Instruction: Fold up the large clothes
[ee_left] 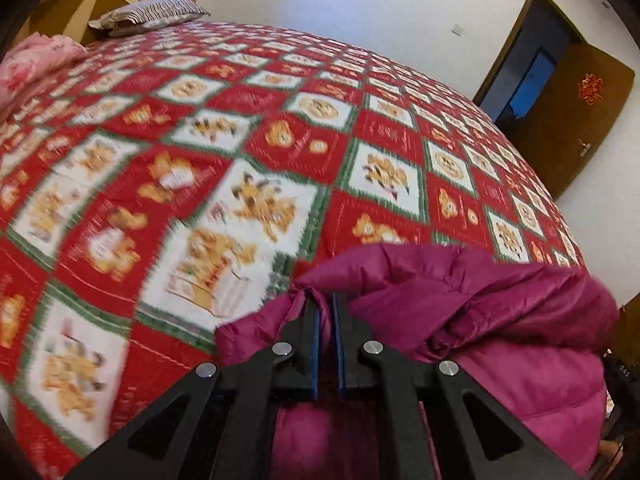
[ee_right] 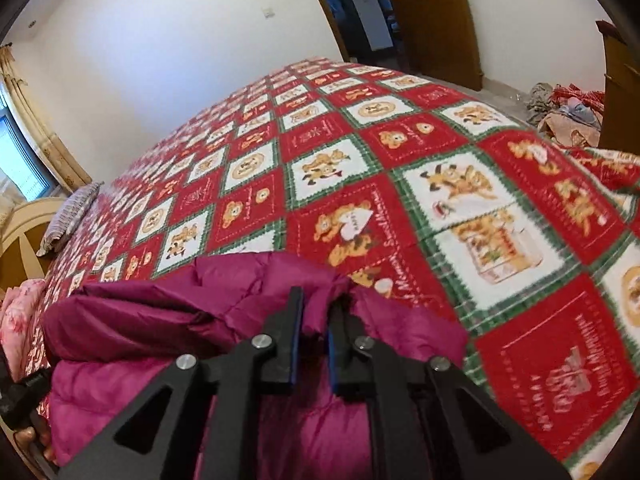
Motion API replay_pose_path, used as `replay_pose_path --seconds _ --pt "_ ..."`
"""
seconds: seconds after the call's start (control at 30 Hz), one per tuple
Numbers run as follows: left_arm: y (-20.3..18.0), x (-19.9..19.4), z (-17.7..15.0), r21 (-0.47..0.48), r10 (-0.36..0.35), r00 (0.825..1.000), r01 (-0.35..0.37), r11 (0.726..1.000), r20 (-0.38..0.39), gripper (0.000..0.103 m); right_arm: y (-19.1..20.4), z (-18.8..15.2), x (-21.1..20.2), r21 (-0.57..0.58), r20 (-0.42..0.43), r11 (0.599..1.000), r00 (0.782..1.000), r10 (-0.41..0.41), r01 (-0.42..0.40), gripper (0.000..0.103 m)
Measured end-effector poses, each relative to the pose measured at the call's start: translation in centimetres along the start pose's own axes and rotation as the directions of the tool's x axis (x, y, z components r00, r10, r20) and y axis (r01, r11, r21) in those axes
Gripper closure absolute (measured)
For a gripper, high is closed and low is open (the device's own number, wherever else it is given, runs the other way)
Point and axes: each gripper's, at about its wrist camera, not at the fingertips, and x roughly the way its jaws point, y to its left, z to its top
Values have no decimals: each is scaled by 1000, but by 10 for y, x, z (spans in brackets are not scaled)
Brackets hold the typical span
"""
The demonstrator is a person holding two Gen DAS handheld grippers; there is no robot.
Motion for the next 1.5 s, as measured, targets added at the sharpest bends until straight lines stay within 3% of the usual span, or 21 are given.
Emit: replay_pose_path --seconds 0.2,0.4,0.5,0.57,0.6,0.63,0.67,0.7,0.73,0.77,0.8,0.87,0.93,1.0,1.1,1.2,1.4,1.5 --pt "-8 4 -4 23 30 999 -31 999 33 97 2 -1 8 -8 -4 1000 1000 -1 1 90" --pt "19 -7 9 -88 -106 994 108 990 23 97 2 0 9 -3 -16 1000 1000 -5 5 89" --pt "26 -44 28 -71 -171 980 179 981 103 97 1 3 7 11 -25 1000 999 20 -20 84" --pt "25 -61 40 -41 -177 977 183 982 117 97 0 6 4 17 -38 999 999 38 -37 79" --pt "22 -70 46 -21 -138 983 141 990 120 95 0 9 0 21 -44 999 998 44 -43 71" --pt "18 -77 50 3 -79 989 79 997 126 93 0 12 -6 30 -40 998 998 52 -51 55" --pt "15 -83 53 28 -32 990 29 999 137 81 0 15 -14 39 -24 998 998 58 -57 45" --pt "14 -88 55 43 -11 989 5 999 151 61 0 17 -27 48 8 997 998 63 -63 28" --pt "16 -92 55 43 -12 987 5 999 161 51 0 19 -36 49 36 996 997 67 -69 23" --pt "18 -98 54 27 -31 982 27 999 184 37 2 20 -49 43 72 997 995 67 -70 23" --pt "20 -104 49 9 -73 975 72 997 209 34 4 21 -60 28 95 998 994 55 -58 23" --pt "13 -108 39 16 -136 967 136 991 215 34 17 19 -78 -36 113 999 993 14 -10 33" --pt "-12 -106 28 77 -131 975 119 990 179 34 41 13 -83 -134 79 991 997 24 -13 63" --pt "-38 -104 14 142 -140 978 119 983 152 34 68 3 -80 -212 28 976 999 47 -40 69" --pt "-86 -88 -8 226 -158 983 135 965 88 34 111 -11 -68 -290 -8 953 996 87 -85 69" --pt "-113 -70 -12 245 -126 989 103 964 81 34 138 -18 -43 -300 -16 951 997 74 -76 69" --pt "-118 -16 -15 265 -39 998 25 964 49 34 139 -32 20 -294 -64 955 998 10 -29 69" --pt "-108 -6 -21 242 -71 995 54 969 63 30 130 -35 17 -265 -47 963 998 46 -57 69"
